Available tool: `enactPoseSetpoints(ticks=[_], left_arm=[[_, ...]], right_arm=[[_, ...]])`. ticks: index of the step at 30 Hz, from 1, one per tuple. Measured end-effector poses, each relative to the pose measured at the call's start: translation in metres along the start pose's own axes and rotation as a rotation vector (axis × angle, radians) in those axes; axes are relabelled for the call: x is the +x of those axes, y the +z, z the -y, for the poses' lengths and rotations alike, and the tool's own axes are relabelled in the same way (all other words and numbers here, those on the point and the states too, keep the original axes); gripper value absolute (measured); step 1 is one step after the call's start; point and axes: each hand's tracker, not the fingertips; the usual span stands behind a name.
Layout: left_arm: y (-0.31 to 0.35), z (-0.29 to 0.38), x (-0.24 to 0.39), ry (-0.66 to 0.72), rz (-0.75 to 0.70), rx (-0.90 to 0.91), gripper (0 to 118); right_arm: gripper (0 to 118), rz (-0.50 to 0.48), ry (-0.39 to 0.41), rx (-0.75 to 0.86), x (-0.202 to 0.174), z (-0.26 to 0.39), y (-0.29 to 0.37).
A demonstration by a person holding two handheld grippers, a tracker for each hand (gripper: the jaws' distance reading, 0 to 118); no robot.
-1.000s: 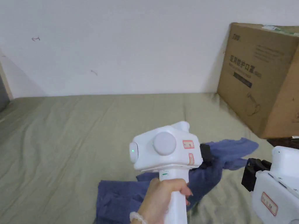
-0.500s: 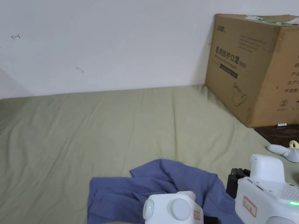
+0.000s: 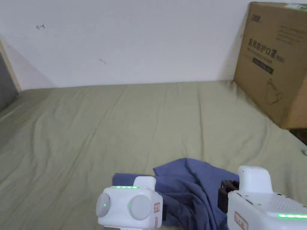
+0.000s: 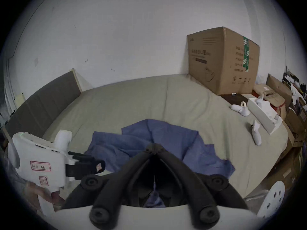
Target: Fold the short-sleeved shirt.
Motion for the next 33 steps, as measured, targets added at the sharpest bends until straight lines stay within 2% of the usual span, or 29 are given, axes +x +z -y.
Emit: enactPoseSetpoints(ticks=[5, 6, 7, 8, 9, 10, 11, 16, 17, 18, 19, 20, 21, 23, 24, 25, 29, 30, 31, 32, 33], left_arm=[[-0.013, -0.023, -0.041, 0.067, -0.047, -0.005, 0], [-0.012, -0.035, -0.049, 0.088, -0.050, 0.020, 5], [-0.010, -0.050, -0.059, 0.120, -0.051, 0.057, 20], [-0.009, -0.065, -0.066, 0.141, -0.066, 0.079, 54], [-0.012, -0.081, -0.074, 0.136, -0.072, 0.079, 81], [-0.016, -0.097, -0.079, 0.124, -0.086, 0.074, 100], [-0.022, -0.110, -0.086, 0.121, -0.108, 0.068, 105], [-0.074, -0.142, -0.117, 0.138, -0.235, -0.029, 99], [-0.086, -0.141, -0.121, 0.148, -0.215, -0.058, 80], [-0.101, -0.135, -0.122, 0.157, -0.194, -0.088, 71], [-0.114, -0.130, -0.123, 0.158, -0.201, -0.131, 71], [-0.112, -0.124, -0.118, 0.109, -0.251, -0.064, 66], [-0.106, -0.126, -0.111, 0.078, -0.235, -0.027, 63], [-0.094, -0.125, -0.106, 0.074, -0.267, -0.041, 54], [-0.090, -0.125, -0.105, 0.036, -0.277, -0.030, 35], [-0.086, -0.125, -0.106, 0.040, -0.258, -0.030, 6], [-0.069, -0.122, -0.105, 0.073, -0.215, -0.012, 6], [-0.064, -0.123, -0.106, 0.064, -0.212, 0.009, 6], [-0.058, -0.121, -0.103, 0.052, -0.210, 0.029, 6], [-0.053, -0.119, -0.100, 0.043, -0.200, 0.043, 6], [-0.048, -0.116, -0.097, 0.032, -0.190, 0.062, 6]], right_arm=[[0, -0.022, 0.005, -0.055, -0.010, 0.004, -0.026], [0, -0.024, 0.006, -0.064, -0.010, 0.003, -0.031], [0, -0.025, 0.008, -0.074, -0.011, 0.002, -0.037], [0, -0.027, 0.010, -0.080, -0.011, 0.002, -0.040], [0, -0.026, 0.011, -0.083, -0.011, 0.002, -0.045], [0, -0.025, 0.011, -0.093, -0.011, 0.001, -0.051], [0, -0.025, 0.008, -0.103, -0.010, 0.001, -0.056], [0, -0.023, -0.001, -0.144, -0.004, 0.005, -0.078], [0, -0.020, -0.001, -0.153, -0.003, 0.006, -0.082], [0, -0.017, -0.002, -0.161, -0.002, 0.008, -0.086], [0, -0.016, -0.006, -0.171, -0.001, 0.009, -0.089], [0, -0.016, -0.010, -0.180, 0.001, 0.011, -0.092], [0, -0.016, -0.012, -0.187, 0.002, 0.012, -0.094], [0, -0.016, -0.008, -0.198, 0.005, 0.013, -0.098], [0, -0.018, -0.005, -0.203, 0.007, 0.013, -0.099], [0, -0.025, -0.002, -0.212, 0.010, 0.010, -0.103], [0, -0.138, -0.041, -0.197, 0.033, -0.021, -0.125], [0, -0.146, -0.037, -0.225, 0.038, -0.033, -0.137], [0, -0.112, 0.016, -0.208, 0.040, -0.044, -0.149], [10, -0.059, 0.094, -0.178, 0.042, -0.053, -0.164], [35, -0.033, 0.142, -0.204, 0.045, -0.062, -0.184]])
